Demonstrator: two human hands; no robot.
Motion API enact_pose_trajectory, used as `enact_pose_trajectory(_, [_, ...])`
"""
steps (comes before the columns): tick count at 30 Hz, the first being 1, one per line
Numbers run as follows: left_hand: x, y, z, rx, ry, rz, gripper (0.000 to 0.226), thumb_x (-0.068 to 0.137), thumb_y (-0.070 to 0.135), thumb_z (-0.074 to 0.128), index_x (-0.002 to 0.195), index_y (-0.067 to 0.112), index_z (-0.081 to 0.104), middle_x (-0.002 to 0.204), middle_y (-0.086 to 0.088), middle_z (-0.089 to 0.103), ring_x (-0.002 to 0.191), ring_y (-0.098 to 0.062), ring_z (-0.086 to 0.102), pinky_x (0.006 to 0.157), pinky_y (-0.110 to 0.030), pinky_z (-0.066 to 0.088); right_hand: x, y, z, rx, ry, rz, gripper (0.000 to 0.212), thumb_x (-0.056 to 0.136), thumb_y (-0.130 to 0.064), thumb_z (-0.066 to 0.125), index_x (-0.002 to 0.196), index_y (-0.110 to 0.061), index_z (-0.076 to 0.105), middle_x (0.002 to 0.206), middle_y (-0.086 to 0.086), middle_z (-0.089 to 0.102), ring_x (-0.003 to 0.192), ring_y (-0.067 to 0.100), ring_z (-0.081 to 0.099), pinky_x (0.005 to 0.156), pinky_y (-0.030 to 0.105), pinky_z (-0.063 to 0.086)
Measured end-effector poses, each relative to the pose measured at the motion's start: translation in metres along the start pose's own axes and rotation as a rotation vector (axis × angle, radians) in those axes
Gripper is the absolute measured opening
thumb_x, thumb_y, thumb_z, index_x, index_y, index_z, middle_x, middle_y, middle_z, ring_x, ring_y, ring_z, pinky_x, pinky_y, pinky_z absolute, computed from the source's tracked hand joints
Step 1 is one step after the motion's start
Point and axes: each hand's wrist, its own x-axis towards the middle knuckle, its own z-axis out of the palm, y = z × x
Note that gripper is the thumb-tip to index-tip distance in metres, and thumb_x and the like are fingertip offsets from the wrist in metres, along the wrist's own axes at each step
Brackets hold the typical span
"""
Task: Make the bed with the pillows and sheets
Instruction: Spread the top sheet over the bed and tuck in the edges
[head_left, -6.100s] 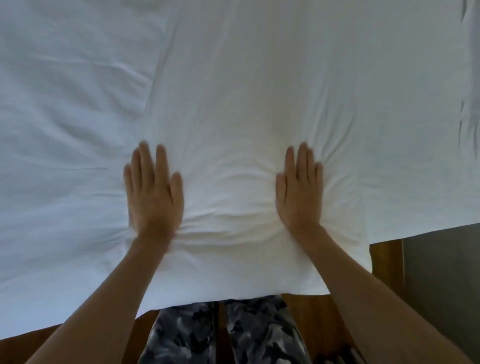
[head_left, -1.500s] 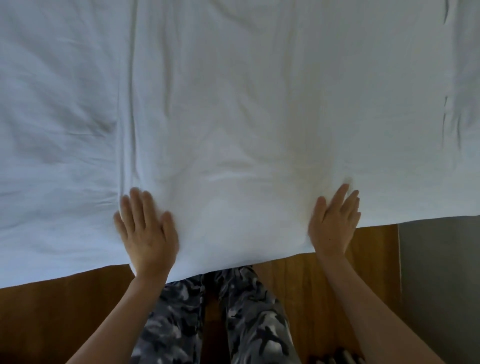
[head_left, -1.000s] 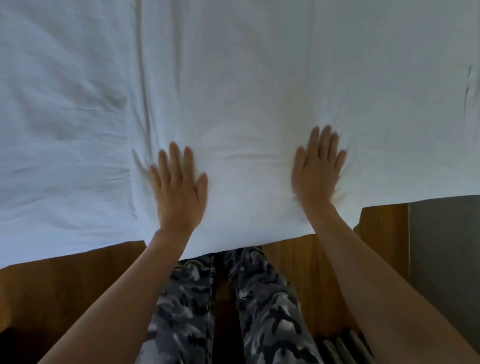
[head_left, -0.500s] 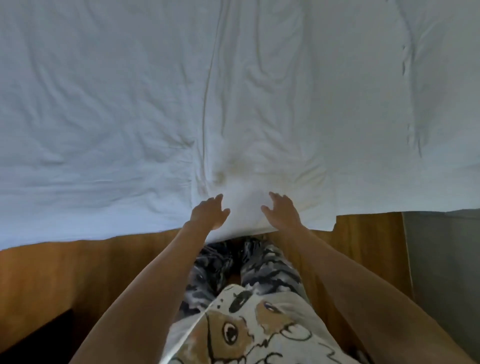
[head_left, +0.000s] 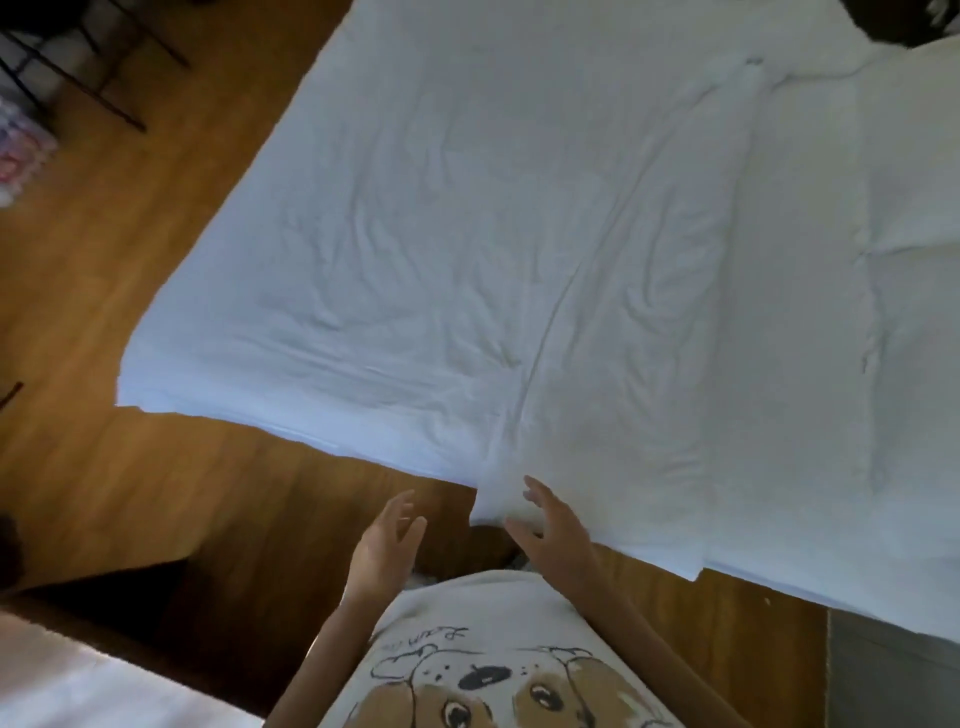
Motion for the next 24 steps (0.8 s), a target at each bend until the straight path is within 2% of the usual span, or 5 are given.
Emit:
enact_pose_trajectory(3, [0.003,-0.026,-0.054,-0.054,0.079,0.019,0.042,0.099,0.033,0.050,0.140,0.024,0.044,0.131,0.001,0.059,0.114,-0.015,0.058,0.093,-0.031,0.052,0.006,-0.045,0.024,-0.010,-0.055,-0.013,0.060,0.090,-0.039,0.061,0.143,-0.027,0.036,0.128,-0.007,0.055,0.110,0.005,0.048,0.097,0.023,0.037])
enact_pose_trajectory(6, [0.010,-0.057,-0.116,-0.070,0.115,0.070,0.039,0.099,0.034,0.050,0.137,0.023,0.047,0.127,0.004,0.060,0.112,-0.014,0.059,0.091,-0.029,0.052,0.017,-0.096,0.060,0.028,-0.057,-0.032,0.051,0.090,-0.039,0.061,0.137,-0.030,0.043,0.118,-0.014,0.057,0.109,0.005,0.052,0.095,0.024,0.042])
enact_pose_trajectory(10, [0.010,-0.109,-0.201,-0.202,0.231,0.062,0.035,0.098,0.031,0.052,0.131,0.020,0.054,0.118,0.007,0.064,0.103,-0.009,0.060,0.086,-0.026,0.052,0.038,-0.184,0.121,0.122,-0.088,-0.053,0.037,0.092,-0.035,0.060,0.127,-0.035,0.048,0.115,-0.012,0.060,0.109,0.009,0.057,0.076,0.013,0.046])
enact_pose_trajectory(17, [0.026,-0.193,-0.319,-0.444,0.400,-0.049,0.029,0.096,0.028,0.056,0.124,0.022,0.057,0.111,0.008,0.064,0.103,-0.009,0.062,0.087,-0.031,0.055,0.085,-0.330,0.214,-0.084,-0.257,-0.266,0.041,0.090,-0.043,0.060,0.128,-0.040,0.045,0.120,-0.018,0.059,0.112,0.001,0.054,0.098,0.024,0.043])
enact_pose_trajectory(24, [0.107,-0.254,-0.441,-0.509,0.490,-0.113,0.034,0.096,0.028,0.058,0.128,0.016,0.058,0.107,0.015,0.065,0.098,-0.003,0.064,0.086,-0.037,0.056,0.197,-0.447,0.276,-0.154,-0.243,-0.277,0.041,0.089,-0.036,0.064,0.128,-0.031,0.050,0.115,-0.012,0.062,0.109,0.006,0.057,0.097,0.031,0.045])
